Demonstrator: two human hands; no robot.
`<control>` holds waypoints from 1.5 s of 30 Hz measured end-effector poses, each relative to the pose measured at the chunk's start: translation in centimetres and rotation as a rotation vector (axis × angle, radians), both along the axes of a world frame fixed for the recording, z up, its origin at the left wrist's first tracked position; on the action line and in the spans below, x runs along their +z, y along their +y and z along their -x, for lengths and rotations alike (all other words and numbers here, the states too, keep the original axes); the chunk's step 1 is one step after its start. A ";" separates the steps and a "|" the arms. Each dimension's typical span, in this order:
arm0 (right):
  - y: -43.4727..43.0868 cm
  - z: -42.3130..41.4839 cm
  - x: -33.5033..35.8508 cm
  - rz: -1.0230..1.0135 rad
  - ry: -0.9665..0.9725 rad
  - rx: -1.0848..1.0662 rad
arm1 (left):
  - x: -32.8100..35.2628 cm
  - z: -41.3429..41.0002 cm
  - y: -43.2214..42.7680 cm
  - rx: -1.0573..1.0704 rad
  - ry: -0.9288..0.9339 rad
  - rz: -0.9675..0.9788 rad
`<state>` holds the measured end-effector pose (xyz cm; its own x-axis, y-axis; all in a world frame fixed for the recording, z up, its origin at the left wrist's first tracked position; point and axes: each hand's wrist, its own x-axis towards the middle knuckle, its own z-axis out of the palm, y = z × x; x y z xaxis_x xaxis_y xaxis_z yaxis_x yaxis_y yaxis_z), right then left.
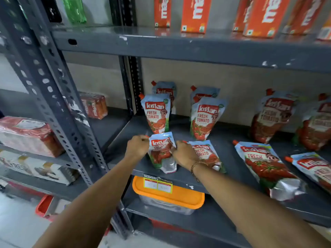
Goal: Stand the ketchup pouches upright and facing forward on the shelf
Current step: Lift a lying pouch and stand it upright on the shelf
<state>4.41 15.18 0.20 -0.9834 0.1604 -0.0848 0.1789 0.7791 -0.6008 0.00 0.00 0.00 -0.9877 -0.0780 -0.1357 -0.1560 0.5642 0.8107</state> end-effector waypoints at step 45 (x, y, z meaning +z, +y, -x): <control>8.4 1.3 -0.4 0.101 -0.121 -0.622 | -1.8 1.2 13.1 -0.024 -0.728 -0.728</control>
